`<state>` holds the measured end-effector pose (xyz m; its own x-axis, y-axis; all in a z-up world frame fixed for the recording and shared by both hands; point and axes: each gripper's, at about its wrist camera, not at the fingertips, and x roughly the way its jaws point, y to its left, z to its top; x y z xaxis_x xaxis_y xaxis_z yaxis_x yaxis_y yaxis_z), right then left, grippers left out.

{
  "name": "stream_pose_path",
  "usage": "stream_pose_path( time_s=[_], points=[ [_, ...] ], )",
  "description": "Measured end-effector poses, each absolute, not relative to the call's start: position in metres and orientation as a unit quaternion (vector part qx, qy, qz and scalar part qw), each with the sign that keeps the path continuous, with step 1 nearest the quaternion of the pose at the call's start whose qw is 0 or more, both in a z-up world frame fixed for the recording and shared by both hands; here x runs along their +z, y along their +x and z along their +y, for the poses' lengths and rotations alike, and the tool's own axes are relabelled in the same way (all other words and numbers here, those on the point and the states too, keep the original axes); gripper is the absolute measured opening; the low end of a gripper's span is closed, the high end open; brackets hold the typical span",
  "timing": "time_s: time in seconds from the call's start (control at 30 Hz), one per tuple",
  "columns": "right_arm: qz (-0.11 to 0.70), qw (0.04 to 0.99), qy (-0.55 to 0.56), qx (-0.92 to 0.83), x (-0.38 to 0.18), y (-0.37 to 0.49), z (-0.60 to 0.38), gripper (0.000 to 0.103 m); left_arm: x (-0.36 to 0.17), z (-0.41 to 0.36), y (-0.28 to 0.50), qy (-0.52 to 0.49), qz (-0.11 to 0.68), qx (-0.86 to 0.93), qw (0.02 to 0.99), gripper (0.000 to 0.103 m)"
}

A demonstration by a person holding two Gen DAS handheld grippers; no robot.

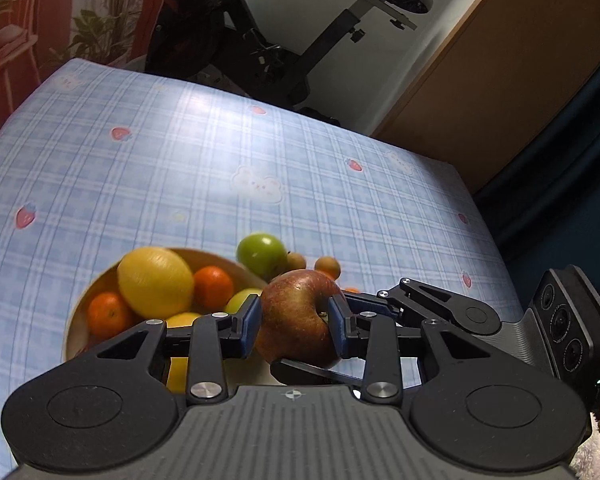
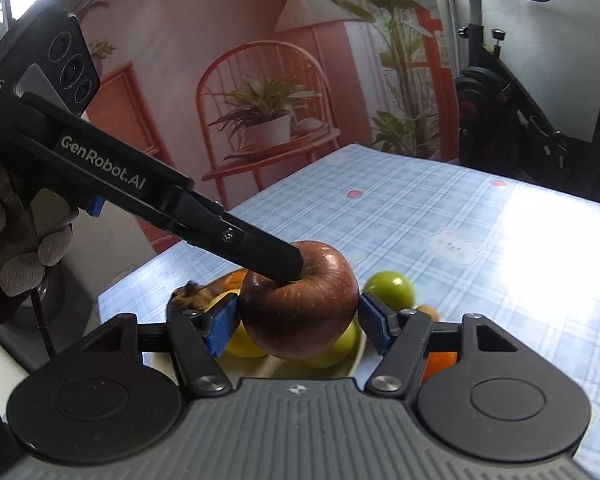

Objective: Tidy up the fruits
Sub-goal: 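Carry the red apple with the left tool and lower it onto the plate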

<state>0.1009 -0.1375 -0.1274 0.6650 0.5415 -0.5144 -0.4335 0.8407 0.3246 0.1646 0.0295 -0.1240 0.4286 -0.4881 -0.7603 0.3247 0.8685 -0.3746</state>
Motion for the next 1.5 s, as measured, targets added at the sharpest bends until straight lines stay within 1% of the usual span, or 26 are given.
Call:
stream_pose_path(
  time_s=[0.2, 0.47, 0.77, 1.07, 1.23, 1.3, 1.4, 1.5],
  points=[
    [0.351, 0.884, 0.052, 0.305, -0.134, 0.090, -0.095, 0.067, -0.139, 0.066, 0.130, -0.105, 0.484, -0.215, 0.842, 0.038],
    [0.404, 0.853, 0.033, 0.330, -0.149, 0.102, -0.064, 0.067, -0.157, 0.090, 0.115, -0.095, 0.489, -0.198, 0.844, 0.038],
    [0.408, 0.848, -0.003, 0.337, -0.157, 0.106, -0.039, 0.067, -0.169, 0.117, 0.102, -0.106, 0.481, -0.189, 0.849, 0.038],
    [0.399, 0.853, -0.002, 0.335, -0.162, 0.107, -0.036, 0.067, -0.170, 0.116, 0.101, -0.094, 0.467, -0.184, 0.860, 0.039],
    [0.398, 0.855, -0.001, 0.332, -0.162, 0.106, -0.036, 0.067, -0.171, 0.114, 0.099, -0.082, 0.458, -0.174, 0.868, 0.044],
    [0.401, 0.855, 0.005, 0.327, -0.161, 0.105, -0.037, 0.067, -0.172, 0.116, 0.099, -0.089, 0.458, -0.171, 0.868, 0.050],
    [0.394, 0.859, 0.028, 0.324, -0.159, 0.100, -0.047, 0.067, -0.173, 0.117, 0.097, -0.083, 0.451, -0.162, 0.874, 0.054],
    [0.388, 0.865, 0.047, 0.315, -0.154, 0.093, -0.059, 0.067, -0.174, 0.118, 0.096, -0.088, 0.450, -0.160, 0.874, 0.054]
  ],
)
